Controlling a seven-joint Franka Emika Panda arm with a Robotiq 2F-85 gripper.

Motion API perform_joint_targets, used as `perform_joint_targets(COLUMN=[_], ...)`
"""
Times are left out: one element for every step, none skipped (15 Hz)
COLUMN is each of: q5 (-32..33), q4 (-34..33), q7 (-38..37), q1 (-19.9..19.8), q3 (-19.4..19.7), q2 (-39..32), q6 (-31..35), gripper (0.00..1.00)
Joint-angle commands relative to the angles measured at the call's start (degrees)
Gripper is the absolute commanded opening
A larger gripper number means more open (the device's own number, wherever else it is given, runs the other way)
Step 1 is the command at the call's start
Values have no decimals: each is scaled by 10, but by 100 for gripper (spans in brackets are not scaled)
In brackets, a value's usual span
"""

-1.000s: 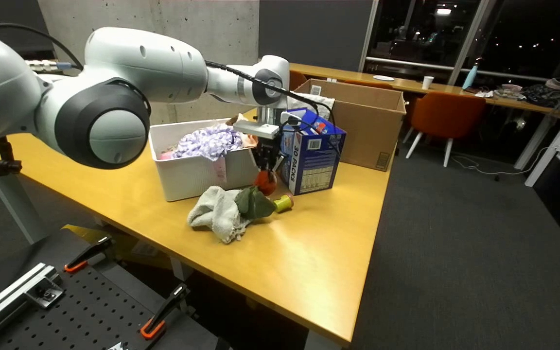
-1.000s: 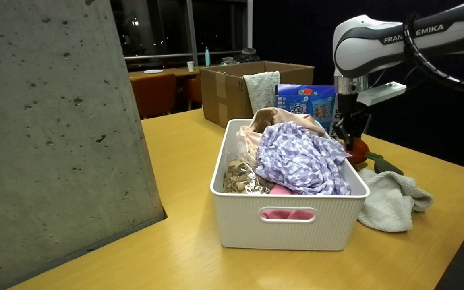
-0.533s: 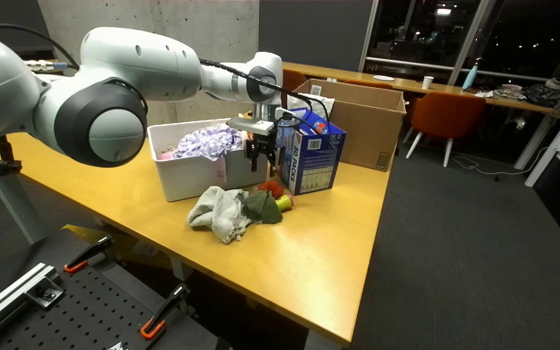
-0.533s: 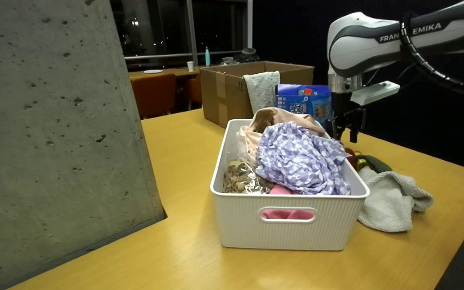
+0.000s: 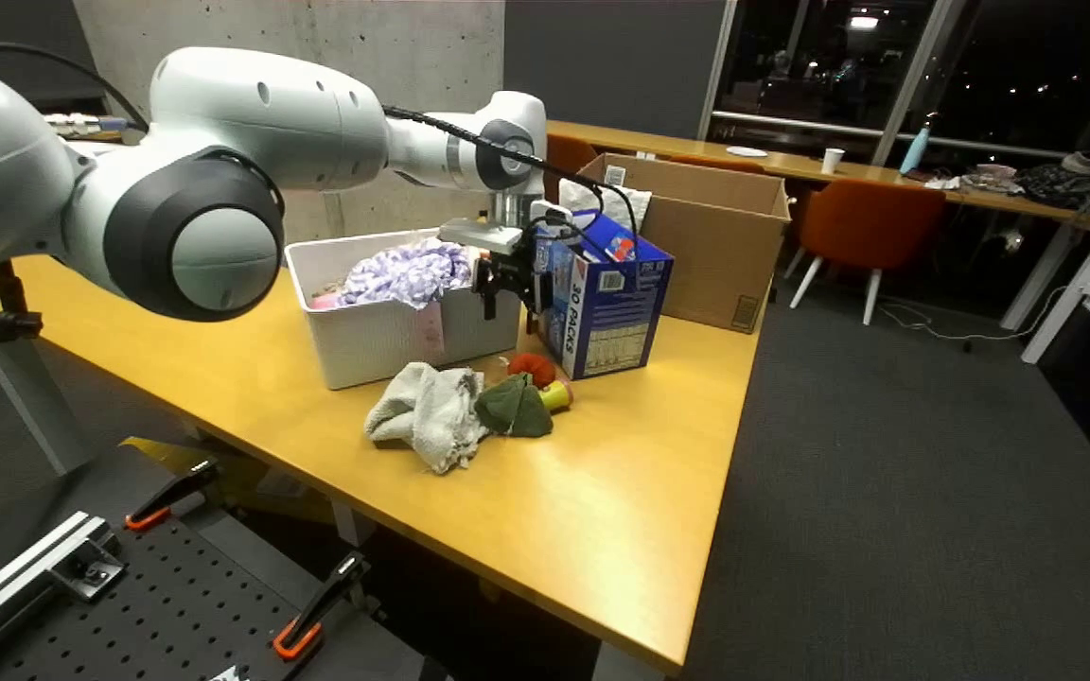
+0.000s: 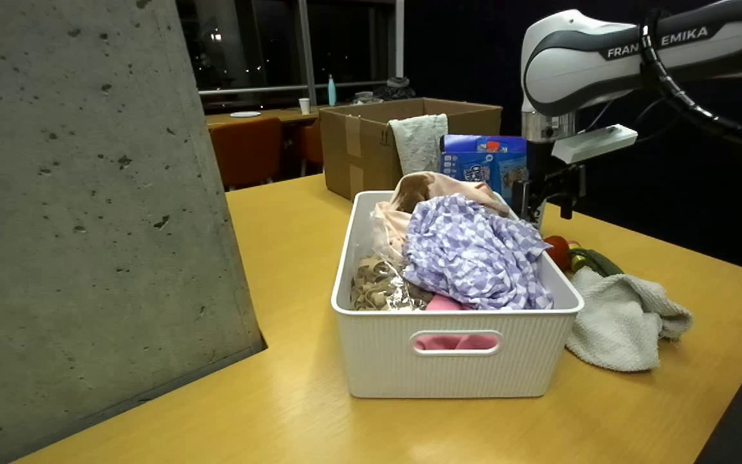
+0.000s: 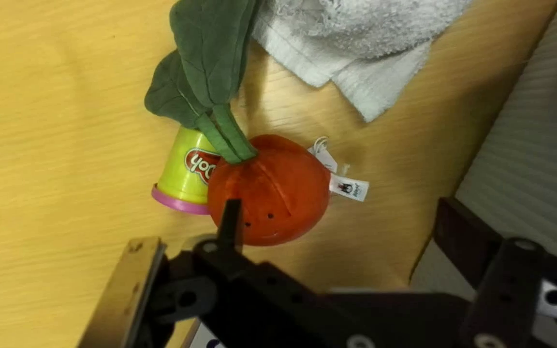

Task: Remove the white towel, the yellow container and turnip plushie from the basket

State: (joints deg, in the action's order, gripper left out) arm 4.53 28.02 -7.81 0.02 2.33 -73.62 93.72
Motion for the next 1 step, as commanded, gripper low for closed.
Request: perform_joint_targets(q5=[-24], q4=[2], q7=[-34], q1=[-9], q3=[-13], q2=[4], q6=[0], gripper=[100])
